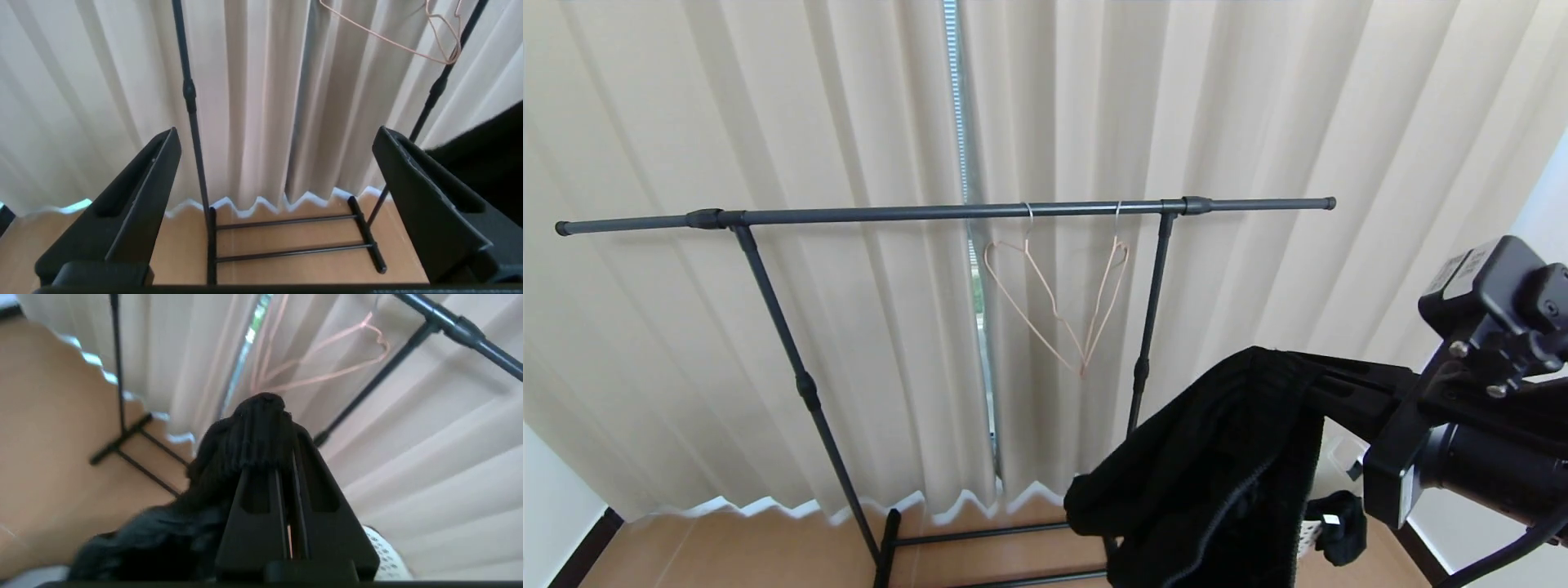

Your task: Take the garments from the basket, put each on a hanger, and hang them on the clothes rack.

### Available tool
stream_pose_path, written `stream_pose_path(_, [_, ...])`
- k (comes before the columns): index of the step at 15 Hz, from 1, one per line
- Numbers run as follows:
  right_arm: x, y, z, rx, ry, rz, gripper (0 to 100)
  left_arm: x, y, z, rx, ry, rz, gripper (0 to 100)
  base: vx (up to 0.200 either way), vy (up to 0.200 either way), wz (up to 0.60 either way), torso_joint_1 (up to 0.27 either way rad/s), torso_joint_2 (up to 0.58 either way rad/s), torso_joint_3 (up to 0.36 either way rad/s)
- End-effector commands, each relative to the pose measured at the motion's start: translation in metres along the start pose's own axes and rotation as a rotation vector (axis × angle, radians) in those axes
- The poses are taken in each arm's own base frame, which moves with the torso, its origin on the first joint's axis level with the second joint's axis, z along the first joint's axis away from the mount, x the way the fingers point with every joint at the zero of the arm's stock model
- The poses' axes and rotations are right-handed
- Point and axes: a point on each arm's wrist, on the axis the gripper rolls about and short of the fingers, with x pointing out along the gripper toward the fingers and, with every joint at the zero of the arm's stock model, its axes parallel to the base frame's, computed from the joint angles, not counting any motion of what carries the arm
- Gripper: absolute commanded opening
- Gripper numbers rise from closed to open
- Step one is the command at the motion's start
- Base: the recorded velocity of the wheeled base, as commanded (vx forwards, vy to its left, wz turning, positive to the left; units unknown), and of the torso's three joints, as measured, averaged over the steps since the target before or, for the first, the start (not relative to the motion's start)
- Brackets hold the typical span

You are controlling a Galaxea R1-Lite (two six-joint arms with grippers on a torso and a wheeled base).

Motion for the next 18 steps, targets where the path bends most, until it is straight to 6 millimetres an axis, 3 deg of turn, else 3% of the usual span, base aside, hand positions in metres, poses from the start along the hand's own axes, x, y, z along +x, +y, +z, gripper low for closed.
stream_pose_path(1, [-0.003,0.000,-0.003,-0.060,0.006,0.000,0,0.000,0.000,0.000,0.004,0.004,-0.002,100,0.000,0.000,0.00,0.000,0.00,0.000])
stream_pose_path(3, [0.009,0.006,0.003,-0.153,0.020,0.015,0,0.000,0.000,0.000,0.027,0.015,-0.016,100,0.000,0.000,0.00,0.000,0.00,0.000])
stream_pose_path(5, [0.039,0.012,0.013,-0.190,0.113,0.004,0,0.012,-0.001,0.003,0.075,0.169,-0.071,100,0.000,0.000,0.00,0.000,0.00,0.000])
stream_pose_path(6, [0.057,0.015,0.018,-0.161,0.193,0.020,0,0.025,-0.001,0.004,0.079,0.330,-0.064,100,0.000,0.000,0.00,0.000,0.00,0.000])
stream_pose_path(8, [0.087,0.019,0.033,0.016,0.313,0.018,0,0.045,-0.003,0.005,0.043,0.542,-0.115,100,0.000,0.000,0.00,0.000,0.00,0.000])
stream_pose_path(9, [0.094,0.020,0.039,0.094,0.360,0.009,0,0.050,-0.004,0.011,-0.017,0.548,-0.153,100,0.000,0.000,0.00,0.000,0.00,0.000])
stream_pose_path(12, [0.128,0.026,0.055,0.314,0.499,-0.055,0,0.082,-0.015,0.046,-0.263,0.643,-0.274,100,0.000,0.000,0.00,0.000,0.00,0.000])
stream_pose_path(13, [0.146,0.031,0.056,0.373,0.513,-0.097,0,0.102,-0.027,0.062,-0.366,0.730,-0.318,100,0.000,0.000,0.00,0.000,0.00,0.000])
stream_pose_path(14, [0.153,0.033,0.056,0.389,0.510,-0.117,0,0.112,-0.035,0.068,-0.408,0.774,-0.330,100,0.000,0.000,0.00,0.000,0.00,0.000])
stream_pose_path(15, [0.163,0.036,0.060,0.428,0.489,-0.132,0,0.131,-0.055,0.077,-0.456,0.866,-0.374,100,0.000,0.000,0.00,0.000,0.00,0.000])
stream_pose_path(18, [0.174,0.048,0.071,0.469,0.446,-0.113,0,0.166,-0.094,0.072,-0.434,1.024,-0.397,100,0.000,0.000,0.00,0.000,0.00,0.000])
